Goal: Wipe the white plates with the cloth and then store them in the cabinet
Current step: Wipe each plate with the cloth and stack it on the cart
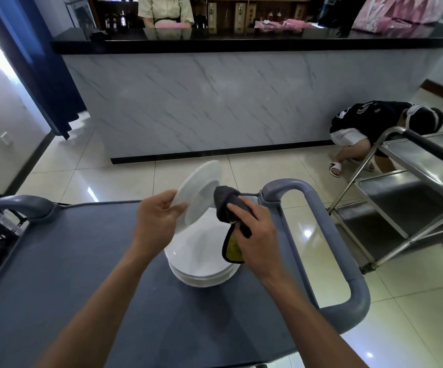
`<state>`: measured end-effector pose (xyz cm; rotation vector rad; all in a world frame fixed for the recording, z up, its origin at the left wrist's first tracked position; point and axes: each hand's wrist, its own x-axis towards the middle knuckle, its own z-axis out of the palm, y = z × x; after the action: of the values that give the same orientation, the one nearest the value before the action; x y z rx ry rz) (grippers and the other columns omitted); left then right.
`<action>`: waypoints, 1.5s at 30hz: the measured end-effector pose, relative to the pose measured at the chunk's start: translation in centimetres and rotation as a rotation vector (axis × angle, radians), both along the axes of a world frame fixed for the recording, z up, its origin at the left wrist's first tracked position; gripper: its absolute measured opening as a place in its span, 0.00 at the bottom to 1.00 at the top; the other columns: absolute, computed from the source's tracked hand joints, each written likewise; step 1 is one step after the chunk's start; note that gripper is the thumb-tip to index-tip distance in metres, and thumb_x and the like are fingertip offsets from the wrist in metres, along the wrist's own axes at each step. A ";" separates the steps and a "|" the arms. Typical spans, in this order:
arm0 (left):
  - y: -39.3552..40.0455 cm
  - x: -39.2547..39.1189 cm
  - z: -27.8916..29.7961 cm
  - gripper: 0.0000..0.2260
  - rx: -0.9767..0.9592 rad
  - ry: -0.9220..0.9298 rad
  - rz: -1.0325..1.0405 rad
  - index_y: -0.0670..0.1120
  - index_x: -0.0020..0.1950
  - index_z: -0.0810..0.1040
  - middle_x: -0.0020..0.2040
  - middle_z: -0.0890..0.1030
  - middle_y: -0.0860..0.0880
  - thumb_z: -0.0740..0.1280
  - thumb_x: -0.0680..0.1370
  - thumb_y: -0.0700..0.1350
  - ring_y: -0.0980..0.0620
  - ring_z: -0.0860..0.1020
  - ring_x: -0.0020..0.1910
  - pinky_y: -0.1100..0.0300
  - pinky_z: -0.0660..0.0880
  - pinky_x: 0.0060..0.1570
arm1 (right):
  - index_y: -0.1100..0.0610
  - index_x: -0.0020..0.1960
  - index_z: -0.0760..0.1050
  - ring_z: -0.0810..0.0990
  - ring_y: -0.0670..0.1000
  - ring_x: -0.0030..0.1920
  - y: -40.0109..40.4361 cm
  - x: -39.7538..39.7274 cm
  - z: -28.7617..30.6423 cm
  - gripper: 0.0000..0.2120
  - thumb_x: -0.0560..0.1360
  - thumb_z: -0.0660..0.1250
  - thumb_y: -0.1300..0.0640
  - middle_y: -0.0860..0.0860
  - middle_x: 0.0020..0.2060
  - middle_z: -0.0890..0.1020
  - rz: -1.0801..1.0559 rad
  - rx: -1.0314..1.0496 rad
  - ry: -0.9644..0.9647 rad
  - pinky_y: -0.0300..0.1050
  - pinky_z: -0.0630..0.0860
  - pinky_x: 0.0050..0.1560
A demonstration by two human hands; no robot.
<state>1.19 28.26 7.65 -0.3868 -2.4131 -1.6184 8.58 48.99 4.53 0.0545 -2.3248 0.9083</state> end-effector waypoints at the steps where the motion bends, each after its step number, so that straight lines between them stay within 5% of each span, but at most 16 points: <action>1: 0.2 0.0 -0.1 0.11 -0.090 0.034 0.003 0.55 0.49 0.86 0.36 0.84 0.57 0.72 0.76 0.38 0.55 0.81 0.36 0.62 0.76 0.34 | 0.56 0.63 0.81 0.75 0.58 0.63 0.4 0.1 0.2 0.24 0.70 0.72 0.73 0.54 0.65 0.78 -0.011 0.003 -0.008 0.43 0.71 0.66; 7: 0.8 0.7 -1.5 0.13 -0.476 0.285 -0.094 0.48 0.55 0.86 0.32 0.82 0.48 0.73 0.75 0.35 0.43 0.77 0.27 0.49 0.77 0.29 | 0.55 0.65 0.79 0.74 0.55 0.64 2.2 0.6 0.5 0.23 0.72 0.71 0.71 0.53 0.66 0.77 -0.047 -0.008 -0.041 0.45 0.71 0.67; 16: 1.3 2.4 -5.6 0.16 -0.718 0.567 -0.119 0.47 0.50 0.86 0.42 0.87 0.52 0.66 0.69 0.32 0.46 0.86 0.39 0.58 0.76 0.28 | 0.57 0.65 0.80 0.73 0.56 0.64 3.4 0.9 0.9 0.22 0.73 0.70 0.71 0.53 0.65 0.77 -0.059 -0.026 -0.075 0.53 0.73 0.66; 24: 0.5 3.4 -8.4 0.19 -0.862 0.623 -0.302 0.45 0.56 0.85 0.54 0.86 0.47 0.63 0.71 0.32 0.43 0.84 0.53 0.52 0.81 0.45 | 0.55 0.65 0.80 0.73 0.54 0.65 3.1 1.3 0.5 0.22 0.73 0.70 0.70 0.52 0.66 0.77 -0.046 -0.021 -0.108 0.47 0.72 0.68; 30: 0.1 4.4 -9.2 0.24 -0.961 0.509 -0.408 0.46 0.58 0.83 0.58 0.84 0.49 0.77 0.63 0.34 0.44 0.83 0.57 0.54 0.81 0.46 | 0.55 0.65 0.79 0.73 0.53 0.65 2.4 1.1 0.4 0.22 0.73 0.71 0.70 0.52 0.66 0.76 -0.029 0.003 -0.153 0.35 0.65 0.68; 45: -0.7 5.1 -10.2 0.20 -0.962 0.470 -0.484 0.47 0.64 0.80 0.66 0.81 0.50 0.76 0.73 0.40 0.44 0.79 0.65 0.52 0.81 0.54 | 0.56 0.65 0.80 0.73 0.53 0.65 1.2 1.0 -0.7 0.23 0.73 0.71 0.71 0.52 0.66 0.77 -0.012 0.007 -0.177 0.35 0.67 0.67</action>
<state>6.32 27.59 -2.60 -1.3883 -2.6184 -0.2401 9.58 50.20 3.83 -0.0382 -2.4889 0.9318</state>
